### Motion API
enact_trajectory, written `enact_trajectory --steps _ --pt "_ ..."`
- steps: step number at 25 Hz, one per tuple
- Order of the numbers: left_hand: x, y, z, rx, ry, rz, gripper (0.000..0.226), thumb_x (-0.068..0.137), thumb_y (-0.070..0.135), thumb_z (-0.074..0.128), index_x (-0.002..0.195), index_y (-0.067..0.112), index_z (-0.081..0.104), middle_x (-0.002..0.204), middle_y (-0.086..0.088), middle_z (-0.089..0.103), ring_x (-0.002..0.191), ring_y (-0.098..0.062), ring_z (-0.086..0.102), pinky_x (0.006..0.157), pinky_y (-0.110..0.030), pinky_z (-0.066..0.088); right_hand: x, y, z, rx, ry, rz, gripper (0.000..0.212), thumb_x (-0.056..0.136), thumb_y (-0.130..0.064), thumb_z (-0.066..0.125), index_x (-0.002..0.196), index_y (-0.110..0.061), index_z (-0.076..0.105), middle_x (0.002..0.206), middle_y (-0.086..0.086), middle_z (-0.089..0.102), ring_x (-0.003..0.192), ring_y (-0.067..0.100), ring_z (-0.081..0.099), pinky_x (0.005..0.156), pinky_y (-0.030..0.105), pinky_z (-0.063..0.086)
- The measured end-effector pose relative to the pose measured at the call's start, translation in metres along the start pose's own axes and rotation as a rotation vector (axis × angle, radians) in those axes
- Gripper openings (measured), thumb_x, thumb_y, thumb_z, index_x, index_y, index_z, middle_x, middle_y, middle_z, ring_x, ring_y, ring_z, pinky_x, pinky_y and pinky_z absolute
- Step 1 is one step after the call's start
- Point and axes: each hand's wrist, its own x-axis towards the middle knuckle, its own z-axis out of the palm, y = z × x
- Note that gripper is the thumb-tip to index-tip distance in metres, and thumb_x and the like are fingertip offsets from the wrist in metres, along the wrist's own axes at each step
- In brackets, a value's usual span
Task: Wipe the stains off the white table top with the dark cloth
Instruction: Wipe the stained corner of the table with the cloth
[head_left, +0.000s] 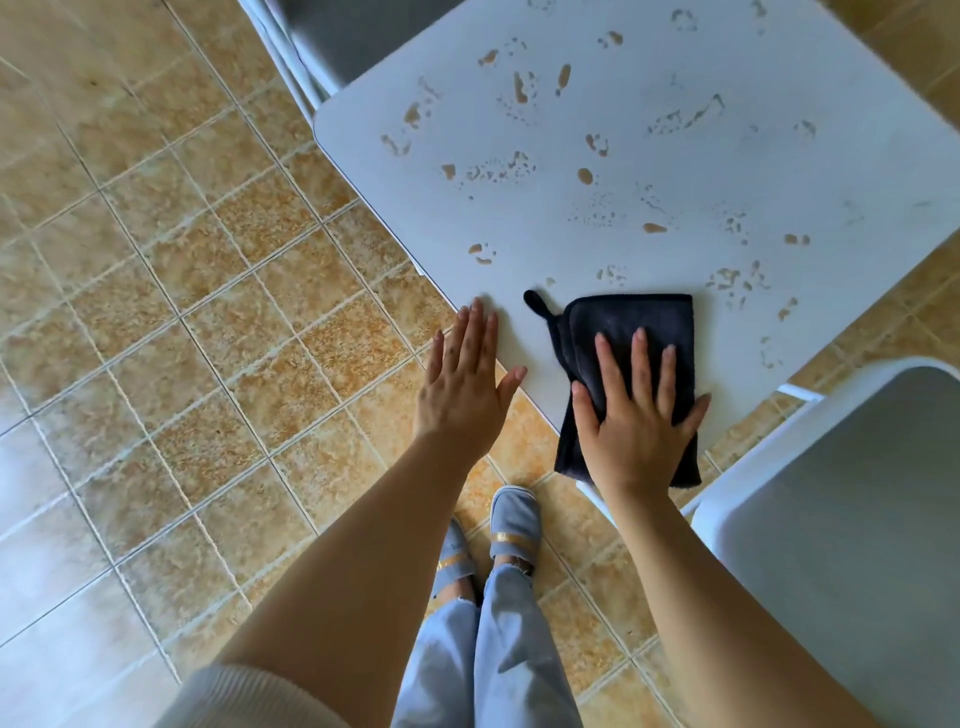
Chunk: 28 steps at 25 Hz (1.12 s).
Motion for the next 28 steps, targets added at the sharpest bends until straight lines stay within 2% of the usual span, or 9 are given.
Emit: enact_trajectory --steps 4,8,12,15,18,20,23,28 --pt "0.002 -0.002 0.003 0.025 0.012 0.000 0.071 0.099 0.057 0.008 0.154 0.015 -0.010 0.161 -0.002 -0.016 0.147 -0.015 -0.018 0.121 -0.037 -0.006 0.040 -0.015 0.006 0.056 0.032 0.095 0.055 0.099 -0.053 0.036 0.152 -0.036 0.037 0.163 0.001 0.030 0.151 0.032 0.023 0.109 0.074 0.024" --pt "0.000 0.000 0.006 0.051 0.041 -0.023 0.069 0.099 0.052 0.006 0.154 0.013 -0.008 0.161 -0.004 -0.015 0.147 -0.015 -0.017 0.120 -0.036 -0.009 0.046 -0.047 0.009 0.076 0.013 -0.007 0.054 0.101 -0.049 0.038 0.152 -0.033 0.037 0.162 -0.001 0.031 0.151 0.030 0.023 0.110 0.066 0.025" --pt "-0.001 0.003 0.006 0.013 0.059 -0.054 0.067 0.100 0.049 0.007 0.154 0.012 -0.006 0.161 -0.005 -0.015 0.147 -0.016 -0.017 0.121 -0.035 -0.008 0.005 -0.019 0.005 0.038 0.051 -0.107 0.050 0.104 -0.046 0.039 0.153 -0.032 0.037 0.161 -0.004 0.032 0.151 0.024 0.027 0.114 0.057 0.028" --pt "0.001 -0.001 0.007 0.016 0.050 -0.028 0.068 0.100 0.050 0.008 0.154 0.012 -0.007 0.161 -0.005 -0.014 0.147 -0.017 -0.015 0.121 -0.037 -0.005 0.011 0.006 0.002 0.052 0.049 0.020 0.051 0.102 -0.043 0.044 0.151 -0.031 0.040 0.161 -0.003 0.033 0.151 0.024 0.026 0.112 0.058 0.029" --pt "-0.001 -0.003 0.007 0.007 0.054 -0.023 0.068 0.100 0.050 0.011 0.155 0.013 -0.004 0.162 -0.004 -0.011 0.148 -0.016 -0.014 0.121 -0.038 -0.004 0.048 -0.011 0.005 0.096 0.033 0.140 0.054 0.100 -0.044 0.042 0.152 -0.029 0.039 0.162 0.000 0.031 0.152 0.028 0.023 0.110 0.065 0.027" --pt "0.000 -0.002 0.005 -0.004 0.071 -0.056 0.067 0.101 0.048 0.015 0.155 0.012 -0.001 0.162 -0.004 -0.008 0.148 -0.016 -0.011 0.121 -0.038 -0.003 0.068 -0.034 0.007 0.108 0.023 0.101 0.055 0.100 -0.044 0.042 0.152 -0.028 0.039 0.162 0.001 0.032 0.151 0.029 0.024 0.109 0.066 0.026" --pt "0.013 -0.003 -0.001 -0.104 0.106 -0.198 0.068 0.101 0.046 0.019 0.154 0.010 -0.003 0.162 -0.004 -0.009 0.148 -0.014 -0.012 0.121 -0.035 -0.008 0.066 -0.053 0.011 0.068 0.017 -0.046 0.053 0.101 -0.046 0.041 0.151 -0.029 0.040 0.161 0.001 0.034 0.150 0.028 0.027 0.109 0.061 0.028" --pt "0.030 0.003 -0.001 -0.179 0.151 -0.343 0.065 0.102 0.042 0.018 0.154 0.012 -0.007 0.162 -0.001 -0.013 0.147 -0.012 -0.016 0.121 -0.036 -0.005 0.039 -0.010 0.001 0.015 0.027 -0.161 0.050 0.103 -0.046 0.042 0.151 -0.030 0.041 0.160 -0.001 0.036 0.149 0.025 0.031 0.110 0.054 0.033"
